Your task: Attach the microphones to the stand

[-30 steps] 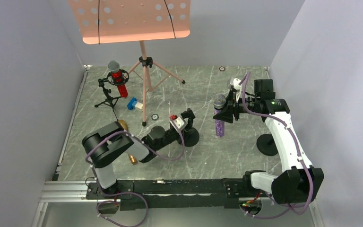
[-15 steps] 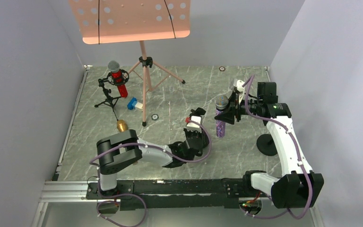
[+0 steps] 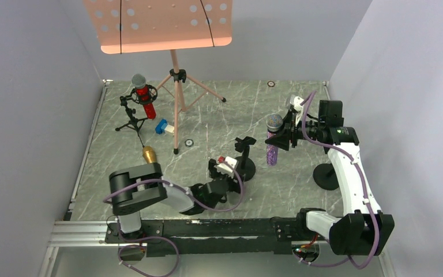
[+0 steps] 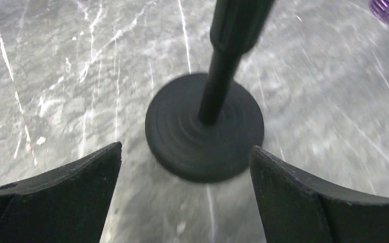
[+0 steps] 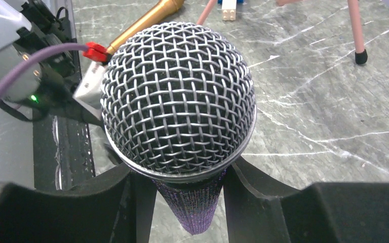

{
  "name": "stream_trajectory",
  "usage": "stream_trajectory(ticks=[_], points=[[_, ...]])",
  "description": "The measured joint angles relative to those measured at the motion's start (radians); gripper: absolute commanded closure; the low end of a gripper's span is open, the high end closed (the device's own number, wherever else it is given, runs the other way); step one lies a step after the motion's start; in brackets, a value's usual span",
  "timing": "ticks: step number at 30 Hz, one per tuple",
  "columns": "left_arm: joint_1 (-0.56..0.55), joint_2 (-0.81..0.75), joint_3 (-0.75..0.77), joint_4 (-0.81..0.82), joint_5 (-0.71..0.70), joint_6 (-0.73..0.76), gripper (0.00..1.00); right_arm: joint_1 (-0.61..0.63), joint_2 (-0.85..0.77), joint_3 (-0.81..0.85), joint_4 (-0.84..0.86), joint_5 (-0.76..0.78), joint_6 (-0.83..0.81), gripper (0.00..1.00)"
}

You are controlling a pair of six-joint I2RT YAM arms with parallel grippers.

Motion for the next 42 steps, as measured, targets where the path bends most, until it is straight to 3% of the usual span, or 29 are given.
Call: stream_trajectory(ticks=[7,9,11,15,17,24,30,42], points=[[-0.002,-0.254,-0.336,0.216,0.289,0.137,0.01,-0.019,0.000,-0.011,0.000,-0.006,-0.014,0.94],[0.056,-0.332,-0.395,0.230,0.439,0.145,0.01,-0.025,0.000,-0.026,0.002,-0.017,-0.027,0.94],[0.190,-0.401,-0.426,0.238,0.623,0.136,0.01,-0.030,-0.001,-0.055,0.006,-0.028,-0.045,0.94],[0.426,-0.442,-0.404,0.250,0.947,0.129,0.01,-0.036,-0.006,-0.125,0.008,-0.045,-0.077,0.94],[0.495,-0.435,-0.351,0.230,1.094,0.143,0.01,-0.039,-0.008,-0.146,0.007,-0.051,-0.087,0.94],[0.607,-0.241,-0.168,0.419,1.472,0.198,0.02,-0.056,-0.009,-0.151,0.007,-0.069,-0.116,0.94],[0.659,-0.034,-0.077,0.571,1.585,0.167,0.02,-0.061,-0.011,-0.151,0.006,-0.074,-0.133,0.94],[0.652,-0.008,0.009,0.656,1.640,0.142,0.04,-0.064,-0.011,-0.151,0.004,-0.076,-0.141,0.94]])
